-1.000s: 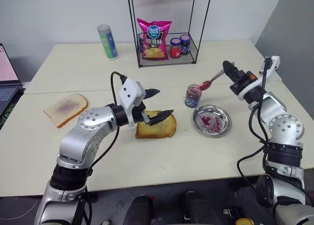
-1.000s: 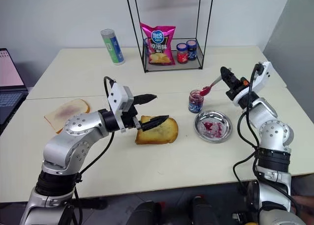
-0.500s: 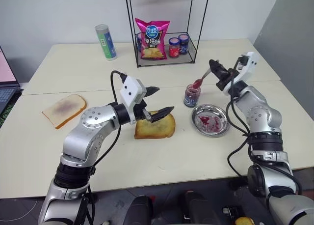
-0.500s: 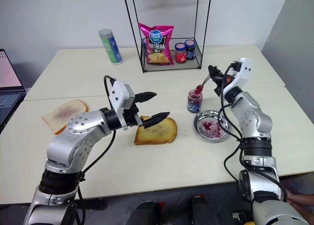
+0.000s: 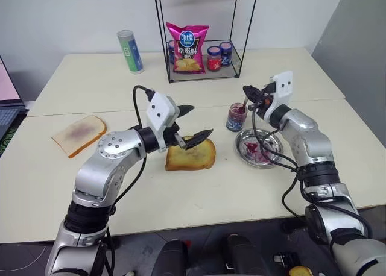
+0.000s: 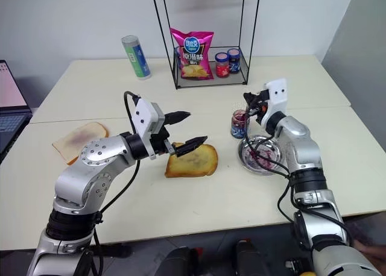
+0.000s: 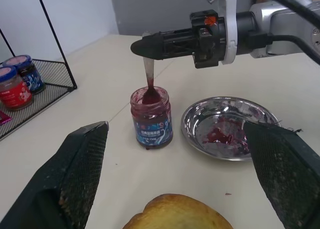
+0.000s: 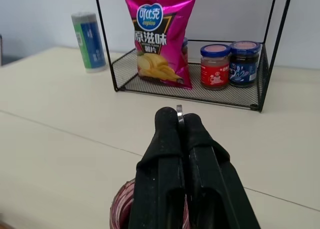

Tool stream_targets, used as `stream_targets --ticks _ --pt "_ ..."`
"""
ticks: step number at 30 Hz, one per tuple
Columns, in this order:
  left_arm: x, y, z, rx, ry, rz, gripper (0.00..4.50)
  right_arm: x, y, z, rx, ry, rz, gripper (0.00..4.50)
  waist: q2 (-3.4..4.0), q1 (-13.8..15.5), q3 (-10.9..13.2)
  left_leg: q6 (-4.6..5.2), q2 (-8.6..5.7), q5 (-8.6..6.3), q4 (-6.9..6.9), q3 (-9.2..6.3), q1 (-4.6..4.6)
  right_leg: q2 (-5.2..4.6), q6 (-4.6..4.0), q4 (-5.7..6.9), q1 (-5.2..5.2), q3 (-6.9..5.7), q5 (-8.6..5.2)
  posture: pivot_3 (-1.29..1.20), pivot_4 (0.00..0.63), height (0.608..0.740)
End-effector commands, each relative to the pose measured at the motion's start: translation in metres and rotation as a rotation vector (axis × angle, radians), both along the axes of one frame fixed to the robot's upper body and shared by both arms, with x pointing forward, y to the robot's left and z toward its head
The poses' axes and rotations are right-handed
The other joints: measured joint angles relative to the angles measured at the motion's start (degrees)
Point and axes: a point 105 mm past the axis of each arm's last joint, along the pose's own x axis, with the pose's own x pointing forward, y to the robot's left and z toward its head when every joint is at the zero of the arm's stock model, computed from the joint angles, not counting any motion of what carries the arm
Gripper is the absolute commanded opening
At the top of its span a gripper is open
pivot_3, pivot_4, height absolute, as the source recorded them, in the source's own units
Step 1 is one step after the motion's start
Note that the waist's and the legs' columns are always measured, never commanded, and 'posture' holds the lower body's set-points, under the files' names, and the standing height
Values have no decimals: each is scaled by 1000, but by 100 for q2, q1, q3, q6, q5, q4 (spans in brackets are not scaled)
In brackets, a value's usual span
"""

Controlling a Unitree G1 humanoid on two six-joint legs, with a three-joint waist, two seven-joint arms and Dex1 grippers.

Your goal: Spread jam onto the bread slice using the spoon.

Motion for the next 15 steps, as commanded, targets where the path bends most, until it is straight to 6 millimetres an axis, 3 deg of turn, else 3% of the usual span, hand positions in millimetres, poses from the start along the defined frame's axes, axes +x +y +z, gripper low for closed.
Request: stream_targets --ticks 1,12,15 --pt "-4 3 13 0 -54 8 4500 -2 2 15 -43 -81 9 59 0 0 0 0 0 0 0 0 0 0 0 0 0 0 0 0 150 740" --pt "-1 6 13 9 -59 17 4500 3 9 -1 11 21 2 59 0 0 0 0 0 0 1 0 1 -1 -14 1 1 0 8 0 150 740" --pt "-1 6 13 8 -60 21 4500 5 10 2 157 86 -4 59 0 0 0 0 1 0 1 -1 2 -1 -14 2 1 -1 8 0 150 740"
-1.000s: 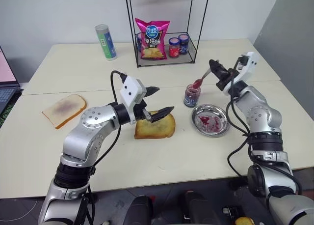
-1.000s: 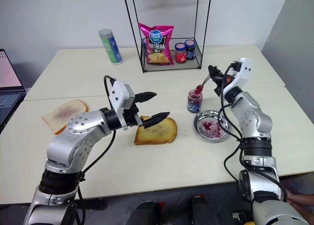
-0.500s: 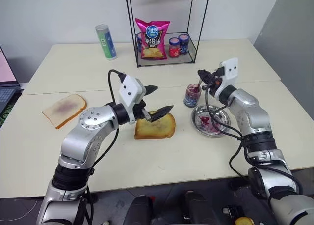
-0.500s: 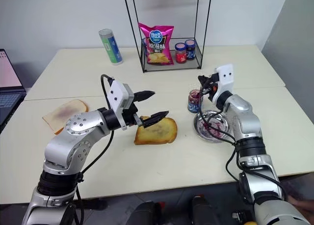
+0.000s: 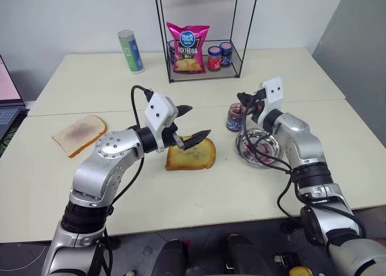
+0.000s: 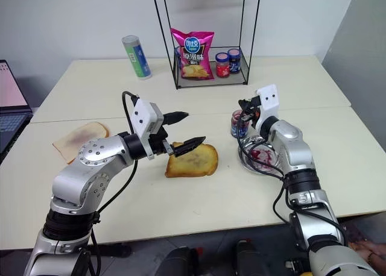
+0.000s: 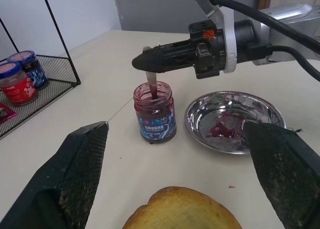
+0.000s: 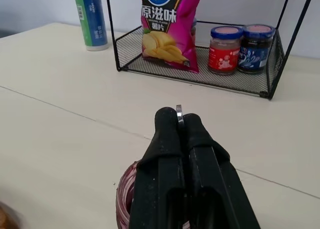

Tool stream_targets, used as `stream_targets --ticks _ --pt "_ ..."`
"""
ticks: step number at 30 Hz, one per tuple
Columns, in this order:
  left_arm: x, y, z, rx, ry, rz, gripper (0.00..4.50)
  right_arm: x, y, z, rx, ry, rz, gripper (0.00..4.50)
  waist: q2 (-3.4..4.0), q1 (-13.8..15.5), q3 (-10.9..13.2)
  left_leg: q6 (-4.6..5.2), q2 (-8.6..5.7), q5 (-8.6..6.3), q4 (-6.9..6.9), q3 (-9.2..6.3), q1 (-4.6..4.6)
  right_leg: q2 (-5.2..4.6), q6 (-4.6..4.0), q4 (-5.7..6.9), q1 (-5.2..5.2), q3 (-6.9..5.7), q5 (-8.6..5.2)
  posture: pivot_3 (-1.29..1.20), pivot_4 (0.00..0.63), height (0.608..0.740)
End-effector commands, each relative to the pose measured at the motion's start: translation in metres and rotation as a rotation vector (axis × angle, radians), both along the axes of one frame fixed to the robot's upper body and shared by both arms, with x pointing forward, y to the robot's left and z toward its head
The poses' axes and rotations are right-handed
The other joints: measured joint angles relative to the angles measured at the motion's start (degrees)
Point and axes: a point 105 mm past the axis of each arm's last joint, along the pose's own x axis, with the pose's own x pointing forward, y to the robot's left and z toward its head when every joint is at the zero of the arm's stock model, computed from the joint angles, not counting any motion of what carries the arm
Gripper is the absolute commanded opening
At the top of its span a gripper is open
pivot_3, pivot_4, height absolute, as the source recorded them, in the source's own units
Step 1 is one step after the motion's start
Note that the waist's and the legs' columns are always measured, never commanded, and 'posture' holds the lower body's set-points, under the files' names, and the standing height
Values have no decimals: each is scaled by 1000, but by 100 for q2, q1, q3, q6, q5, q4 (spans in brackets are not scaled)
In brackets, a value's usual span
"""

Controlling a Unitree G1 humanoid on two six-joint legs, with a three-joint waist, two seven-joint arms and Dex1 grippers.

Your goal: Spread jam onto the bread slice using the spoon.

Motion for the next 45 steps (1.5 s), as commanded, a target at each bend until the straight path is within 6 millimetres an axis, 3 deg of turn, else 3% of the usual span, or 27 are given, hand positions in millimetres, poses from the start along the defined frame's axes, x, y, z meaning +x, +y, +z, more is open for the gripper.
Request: stream_targets --ticks 1,11,20,35,45 --pt "-1 2 13 -9 -58 12 4500 3 -1 21 161 15 -12 59 0 0 0 0 0 0 0 0 0 0 -1 1 0 0 1 0 150 740" --pt "3 5 13 -13 -70 34 4500 7 -14 35 445 144 -43 59 0 -1 0 0 0 0 -1 0 0 0 -7 2 0 -1 4 0 150 740" --pt "5 6 15 -15 -87 40 4500 8 -23 41 567 200 -66 59 1 -3 0 0 0 0 -1 1 -1 0 -4 2 -1 0 2 0 150 740" --pt "6 3 15 -13 -92 26 4500 10 -43 46 562 170 -135 59 1 -4 0 0 -1 0 -2 2 -2 0 0 -1 -1 0 0 0 150 740" --pt "7 2 16 -17 -96 26 4500 9 -40 48 651 212 -109 59 1 -3 0 0 -1 0 -2 2 -3 0 1 -1 -1 1 0 0 150 740"
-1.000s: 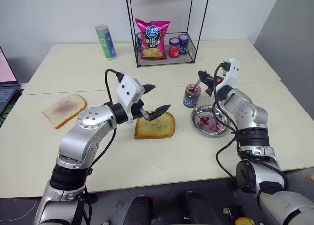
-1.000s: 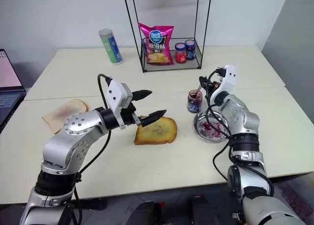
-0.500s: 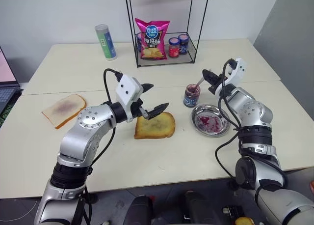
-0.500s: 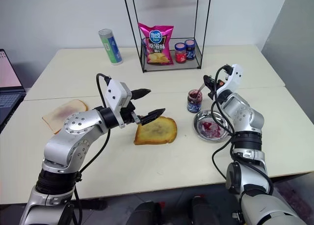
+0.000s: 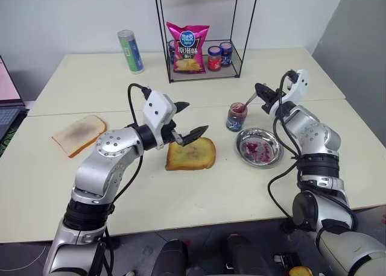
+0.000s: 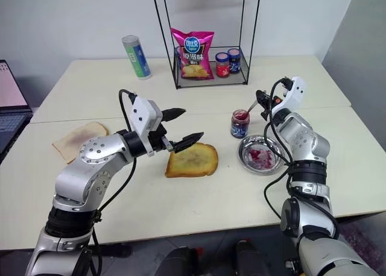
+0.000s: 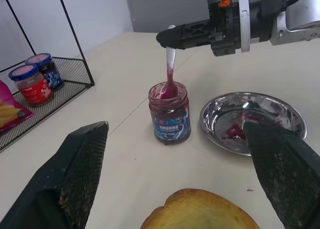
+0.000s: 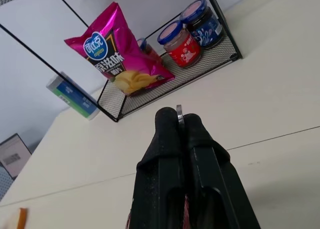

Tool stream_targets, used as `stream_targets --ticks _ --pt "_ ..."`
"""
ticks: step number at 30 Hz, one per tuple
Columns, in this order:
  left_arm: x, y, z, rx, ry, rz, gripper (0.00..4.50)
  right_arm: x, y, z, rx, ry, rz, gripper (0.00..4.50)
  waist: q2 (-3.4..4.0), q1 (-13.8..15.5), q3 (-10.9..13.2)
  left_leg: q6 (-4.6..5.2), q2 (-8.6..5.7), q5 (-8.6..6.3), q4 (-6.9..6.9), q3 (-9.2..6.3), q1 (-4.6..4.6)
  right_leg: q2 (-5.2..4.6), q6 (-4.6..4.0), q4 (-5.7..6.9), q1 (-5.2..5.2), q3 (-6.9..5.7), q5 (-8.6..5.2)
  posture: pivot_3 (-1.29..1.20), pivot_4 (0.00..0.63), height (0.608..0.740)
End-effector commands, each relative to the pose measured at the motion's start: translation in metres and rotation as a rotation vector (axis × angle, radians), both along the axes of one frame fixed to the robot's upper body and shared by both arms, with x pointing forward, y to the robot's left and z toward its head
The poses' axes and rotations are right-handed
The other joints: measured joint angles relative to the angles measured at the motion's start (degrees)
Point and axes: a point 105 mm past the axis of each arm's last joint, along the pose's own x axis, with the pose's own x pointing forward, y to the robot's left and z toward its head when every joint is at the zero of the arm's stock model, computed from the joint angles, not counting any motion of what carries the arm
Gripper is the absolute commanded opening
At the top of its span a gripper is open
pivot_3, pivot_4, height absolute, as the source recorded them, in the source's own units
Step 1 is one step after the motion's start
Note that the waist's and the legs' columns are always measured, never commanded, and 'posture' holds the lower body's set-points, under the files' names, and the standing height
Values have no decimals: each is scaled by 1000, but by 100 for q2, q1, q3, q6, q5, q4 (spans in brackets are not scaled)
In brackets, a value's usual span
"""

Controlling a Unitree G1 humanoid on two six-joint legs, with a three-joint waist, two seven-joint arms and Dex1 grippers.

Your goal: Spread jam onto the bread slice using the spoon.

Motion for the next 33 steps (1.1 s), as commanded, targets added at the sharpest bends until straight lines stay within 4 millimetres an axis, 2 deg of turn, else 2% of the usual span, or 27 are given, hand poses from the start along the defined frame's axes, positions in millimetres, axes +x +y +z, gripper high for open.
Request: stream_targets --ticks 1,10,19,22,27,33 --pt "-1 -1 15 -6 -66 -9 4500 -1 4 26 78 -53 24 59 0 0 0 0 0 0 0 0 0 0 0 0 0 0 0 0 150 740" --pt "-2 1 15 -8 -67 -2 4500 -2 4 26 176 -16 41 59 0 0 0 0 0 0 -1 0 0 0 0 0 0 0 0 0 150 740" --pt "-2 1 15 -4 -63 -7 4500 -2 -4 26 185 -14 12 59 0 0 0 0 0 0 -1 -1 0 0 2 0 0 -1 -1 0 150 740" --pt "-2 0 15 -2 -64 -12 4500 -4 2 32 9 -92 9 59 1 -3 0 0 0 0 -1 0 0 0 3 -1 0 0 -2 0 150 740" --pt "-3 0 15 0 -64 -16 4500 -8 18 38 -144 -172 36 59 1 -10 1 0 1 0 -2 0 0 1 13 0 -2 0 -8 0 150 740" --pt "-3 0 15 -1 -65 -16 4500 -10 31 35 -377 -262 65 59 1 -6 1 0 1 0 -1 -1 0 1 13 -2 -2 -1 -8 0 150 740"
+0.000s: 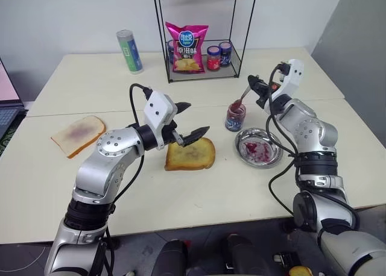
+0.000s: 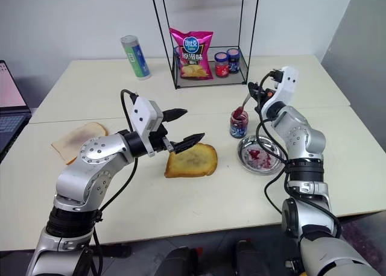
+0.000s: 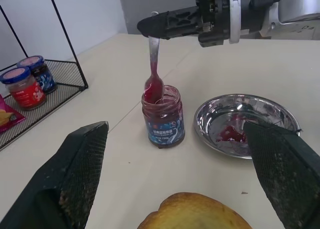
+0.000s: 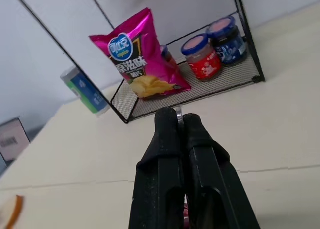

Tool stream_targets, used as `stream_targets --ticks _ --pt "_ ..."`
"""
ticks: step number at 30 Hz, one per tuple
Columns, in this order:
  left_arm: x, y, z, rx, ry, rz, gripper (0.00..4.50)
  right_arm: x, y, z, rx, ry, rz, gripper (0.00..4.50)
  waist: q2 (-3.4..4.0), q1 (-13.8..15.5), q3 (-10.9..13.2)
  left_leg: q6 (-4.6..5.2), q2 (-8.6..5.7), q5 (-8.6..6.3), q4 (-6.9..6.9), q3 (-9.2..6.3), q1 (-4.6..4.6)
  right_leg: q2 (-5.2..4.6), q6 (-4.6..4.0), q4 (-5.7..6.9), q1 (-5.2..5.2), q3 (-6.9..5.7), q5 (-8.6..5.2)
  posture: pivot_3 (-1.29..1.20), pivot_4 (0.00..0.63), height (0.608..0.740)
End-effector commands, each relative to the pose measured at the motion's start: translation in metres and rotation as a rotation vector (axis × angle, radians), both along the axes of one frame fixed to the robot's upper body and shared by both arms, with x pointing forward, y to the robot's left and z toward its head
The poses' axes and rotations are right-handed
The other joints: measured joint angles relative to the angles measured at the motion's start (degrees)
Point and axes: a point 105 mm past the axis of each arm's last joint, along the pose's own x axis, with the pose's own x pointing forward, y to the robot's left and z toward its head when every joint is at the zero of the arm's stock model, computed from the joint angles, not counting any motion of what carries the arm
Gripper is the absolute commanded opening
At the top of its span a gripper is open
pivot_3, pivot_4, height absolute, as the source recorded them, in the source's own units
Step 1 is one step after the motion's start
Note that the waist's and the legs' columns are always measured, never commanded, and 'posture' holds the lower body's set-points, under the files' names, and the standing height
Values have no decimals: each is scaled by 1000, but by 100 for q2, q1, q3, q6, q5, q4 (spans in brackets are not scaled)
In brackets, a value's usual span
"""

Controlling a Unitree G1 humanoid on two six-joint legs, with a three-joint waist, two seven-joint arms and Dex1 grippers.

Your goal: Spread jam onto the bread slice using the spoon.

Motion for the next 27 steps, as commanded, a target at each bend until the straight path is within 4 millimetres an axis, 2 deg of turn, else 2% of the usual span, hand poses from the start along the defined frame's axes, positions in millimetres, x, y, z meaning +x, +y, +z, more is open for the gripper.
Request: stream_targets --ticks 1,10,12,19,27 --pt "-2 1 15 -6 -66 1 4500 -6 5 16 -132 -133 19 59 0 1 0 0 -1 0 0 1 0 0 0 0 0 1 0 0 150 740" --pt "-4 2 13 -8 -64 9 4500 -10 18 1 -376 -211 59 59 0 4 0 0 0 0 1 0 0 -1 0 1 0 0 0 0 150 740" --pt "-4 2 14 -10 -65 11 4500 -9 21 -4 -380 -201 69 59 0 5 0 0 0 0 1 0 1 -1 -1 1 0 -1 0 0 150 740" --pt "-4 3 14 -8 -69 15 4500 -9 21 -18 -322 -140 73 59 0 7 0 0 0 0 2 -1 0 -1 -9 2 0 0 5 0 150 740" --pt "-3 3 14 -7 -70 15 4500 -5 14 -10 -100 -49 44 59 0 9 0 0 0 0 2 -2 1 -1 -13 2 0 -1 8 0 150 740"
